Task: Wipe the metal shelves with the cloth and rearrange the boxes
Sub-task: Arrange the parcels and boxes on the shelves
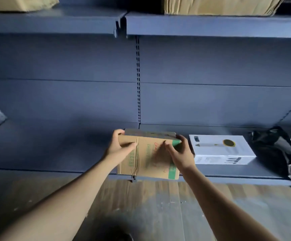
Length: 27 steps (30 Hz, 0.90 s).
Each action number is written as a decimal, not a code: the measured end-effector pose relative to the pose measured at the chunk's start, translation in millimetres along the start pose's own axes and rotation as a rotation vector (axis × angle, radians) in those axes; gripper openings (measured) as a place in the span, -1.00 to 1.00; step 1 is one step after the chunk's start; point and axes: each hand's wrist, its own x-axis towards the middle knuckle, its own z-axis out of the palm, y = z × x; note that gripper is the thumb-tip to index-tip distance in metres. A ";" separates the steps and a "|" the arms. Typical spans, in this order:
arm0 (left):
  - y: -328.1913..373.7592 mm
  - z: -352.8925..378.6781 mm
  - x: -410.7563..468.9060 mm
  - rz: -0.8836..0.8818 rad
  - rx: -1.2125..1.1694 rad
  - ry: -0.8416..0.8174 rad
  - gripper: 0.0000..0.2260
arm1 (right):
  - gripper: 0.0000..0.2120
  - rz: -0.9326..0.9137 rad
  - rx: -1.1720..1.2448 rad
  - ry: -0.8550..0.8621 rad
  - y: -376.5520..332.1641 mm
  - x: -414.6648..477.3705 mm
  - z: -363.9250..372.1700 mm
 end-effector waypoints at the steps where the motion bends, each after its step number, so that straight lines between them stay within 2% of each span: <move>1: -5.0 3.5 4.5 0.012 -0.002 -0.012 -0.51 | -0.48 -0.004 -0.001 0.000 6.3 3.7 3.1; 9: -52.2 32.7 49.1 0.186 0.086 -0.016 -0.57 | -0.51 -0.037 0.024 -0.046 44.4 40.3 34.0; 16: -75.0 49.5 67.2 0.185 0.188 0.012 -0.52 | -0.54 -0.048 -0.068 -0.039 66.6 57.4 49.0; 22: -79.5 49.4 71.8 0.266 0.301 0.010 -0.54 | -0.51 -0.070 -0.115 -0.020 69.8 60.9 54.2; 25: -65.3 40.0 70.9 0.201 0.442 -0.106 -0.44 | -0.50 -0.042 -0.225 -0.034 58.0 58.2 50.8; 27: -38.9 23.6 56.6 0.074 0.528 -0.166 -0.36 | -0.37 0.021 -0.332 -0.062 35.6 43.5 45.0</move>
